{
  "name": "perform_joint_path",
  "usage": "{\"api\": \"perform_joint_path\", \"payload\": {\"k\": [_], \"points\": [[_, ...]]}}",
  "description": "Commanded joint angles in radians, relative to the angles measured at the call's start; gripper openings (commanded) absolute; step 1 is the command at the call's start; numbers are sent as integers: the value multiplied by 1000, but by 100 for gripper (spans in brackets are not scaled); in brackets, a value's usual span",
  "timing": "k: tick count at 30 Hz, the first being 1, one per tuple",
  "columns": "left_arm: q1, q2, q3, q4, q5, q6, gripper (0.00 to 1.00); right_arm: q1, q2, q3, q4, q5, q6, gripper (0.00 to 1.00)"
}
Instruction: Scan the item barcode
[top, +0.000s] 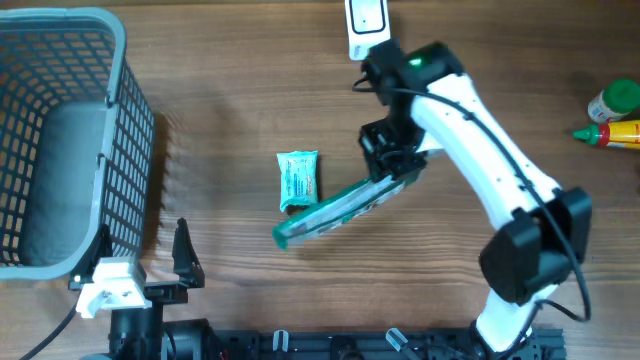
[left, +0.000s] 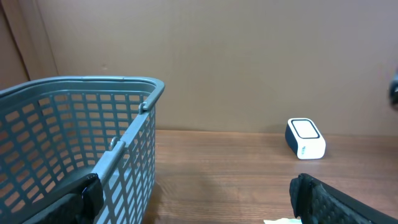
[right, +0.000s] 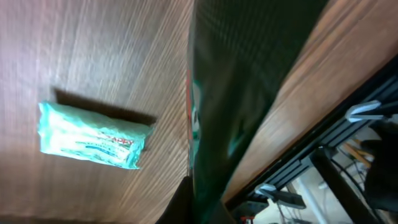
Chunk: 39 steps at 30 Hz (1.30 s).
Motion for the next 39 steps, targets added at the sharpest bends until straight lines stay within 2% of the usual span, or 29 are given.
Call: {"api": "perform_joint_path", "payload": {"k": [1,12,20,24,29,30,31,32,34,37,39], "points": [[8,-9,-3,3,-3,-10,100,5,84,-9,18,-36,-5,4],[8,-9,-3,3,-3,-10,100,-16,142,-8,125,-23,197,4],[8,-9,-3,3,-3,-10,100,-125,142,-8,138,-44,253,4],[8,-9,-3,3,-3,-10,100,-119,142,-8,137,-50,318,4],[8,-9,-3,3,-3,-10,100,-76,142,-8,112,-17,326,4],[8,-9,-3,3,-3,-10,100,-70,142,-8,106,17,335,11],[8,-9,-3,3,-3,-10,100,-69,142,-8,112,39,327,63],[8,-9,-3,3,-3,-9,100,-71,142,-8,111,50,322,91],[8,-9,-3,3,-3,-10,100,-81,142,-8,135,60,194,93],[8,-9,-3,3,-3,-10,100,-105,142,-8,215,66,-62,87],[8,-9,-3,3,-3,-10,100,-132,140,4,265,60,-263,93]]}}
